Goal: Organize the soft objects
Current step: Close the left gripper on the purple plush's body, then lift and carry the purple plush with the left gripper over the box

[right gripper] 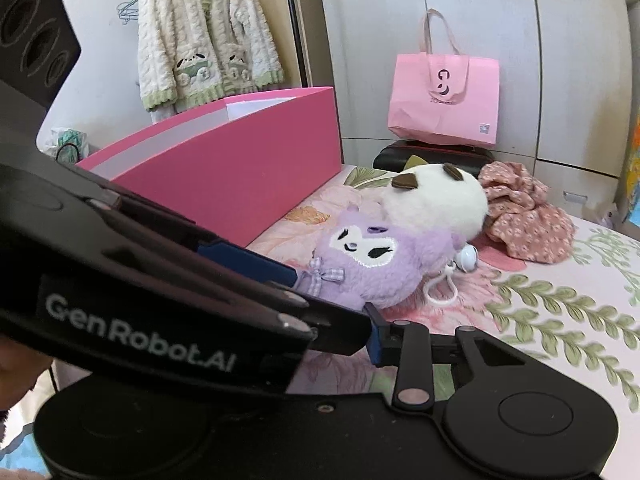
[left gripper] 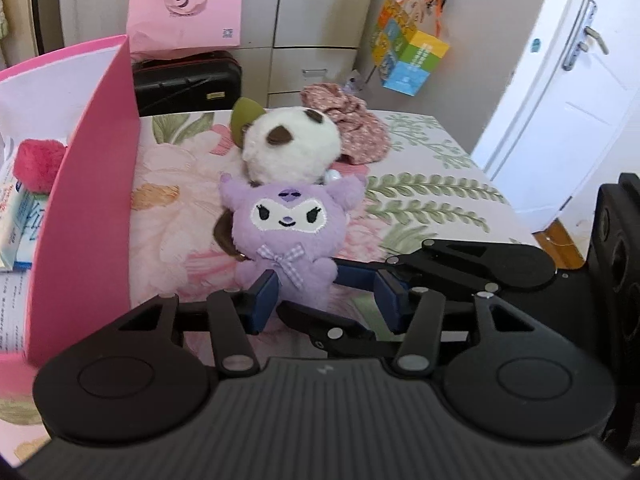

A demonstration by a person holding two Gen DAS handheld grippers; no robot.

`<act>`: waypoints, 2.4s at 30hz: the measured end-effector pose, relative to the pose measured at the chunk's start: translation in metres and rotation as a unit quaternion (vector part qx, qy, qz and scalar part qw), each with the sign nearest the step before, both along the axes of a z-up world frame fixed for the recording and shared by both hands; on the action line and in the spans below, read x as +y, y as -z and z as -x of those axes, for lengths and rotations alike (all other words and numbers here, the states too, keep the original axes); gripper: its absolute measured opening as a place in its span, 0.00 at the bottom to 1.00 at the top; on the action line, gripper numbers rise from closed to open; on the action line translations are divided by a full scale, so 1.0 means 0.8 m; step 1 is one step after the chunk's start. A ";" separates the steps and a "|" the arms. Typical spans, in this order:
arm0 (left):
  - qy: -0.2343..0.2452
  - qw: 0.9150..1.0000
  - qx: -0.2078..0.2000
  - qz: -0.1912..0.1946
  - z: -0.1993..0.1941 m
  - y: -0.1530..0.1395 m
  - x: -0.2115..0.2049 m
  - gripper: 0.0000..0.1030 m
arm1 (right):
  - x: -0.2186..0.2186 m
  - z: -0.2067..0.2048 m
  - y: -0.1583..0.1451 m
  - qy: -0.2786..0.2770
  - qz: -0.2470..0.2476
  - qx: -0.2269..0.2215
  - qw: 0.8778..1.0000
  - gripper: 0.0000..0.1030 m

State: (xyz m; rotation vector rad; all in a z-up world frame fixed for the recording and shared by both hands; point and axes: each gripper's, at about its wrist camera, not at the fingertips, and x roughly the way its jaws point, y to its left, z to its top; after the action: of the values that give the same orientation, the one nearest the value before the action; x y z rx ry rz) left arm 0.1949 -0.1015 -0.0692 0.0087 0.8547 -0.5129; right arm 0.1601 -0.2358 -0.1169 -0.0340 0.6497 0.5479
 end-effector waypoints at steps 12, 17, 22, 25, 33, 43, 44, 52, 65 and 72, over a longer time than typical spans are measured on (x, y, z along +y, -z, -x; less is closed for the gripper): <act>-0.012 0.999 -0.028 0.033 -0.013 0.006 -0.004 0.55 | -0.024 0.020 -0.003 0.016 0.048 0.003 0.999 0.48; -0.024 0.999 -0.027 0.037 -0.022 0.023 -0.008 0.58 | -0.017 0.019 0.001 0.016 0.068 -0.012 0.997 0.74; -0.023 0.999 -0.014 0.044 -0.025 0.033 -0.007 0.41 | -0.007 0.004 0.012 0.033 0.061 0.001 0.998 0.74; -0.013 0.999 -0.011 0.029 -0.021 0.033 -0.011 0.37 | -0.003 0.001 0.016 0.038 0.063 -0.005 0.997 0.74; -0.016 0.999 -0.020 0.025 -0.012 0.034 -0.016 0.37 | 0.004 0.006 0.016 0.053 0.061 -0.015 0.997 0.54; 0.000 0.999 -0.030 0.012 0.021 0.025 -0.013 0.37 | -0.004 0.032 0.008 0.076 0.019 0.003 0.997 0.51; 0.003 0.999 -0.028 0.014 0.026 0.023 -0.011 0.37 | -0.004 0.036 0.006 0.078 0.015 0.005 0.997 0.51; 0.010 0.999 -0.022 0.027 0.069 0.010 0.005 0.37 | 0.003 0.077 -0.010 0.080 0.015 0.007 0.997 0.50; -0.016 0.998 -0.039 0.055 0.166 -0.011 0.065 0.38 | 0.045 0.165 -0.038 0.043 0.022 -0.009 0.999 0.49; -0.064 0.995 -0.059 0.053 0.205 -0.035 0.121 0.38 | 0.096 0.190 -0.067 -0.032 0.045 -0.027 0.998 0.50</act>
State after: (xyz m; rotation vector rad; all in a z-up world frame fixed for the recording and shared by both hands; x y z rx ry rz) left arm 0.0305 -0.0048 -0.0414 -0.1116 0.7057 -0.4322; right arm 0.0081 -0.1587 -0.0636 -0.1541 0.6217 0.5771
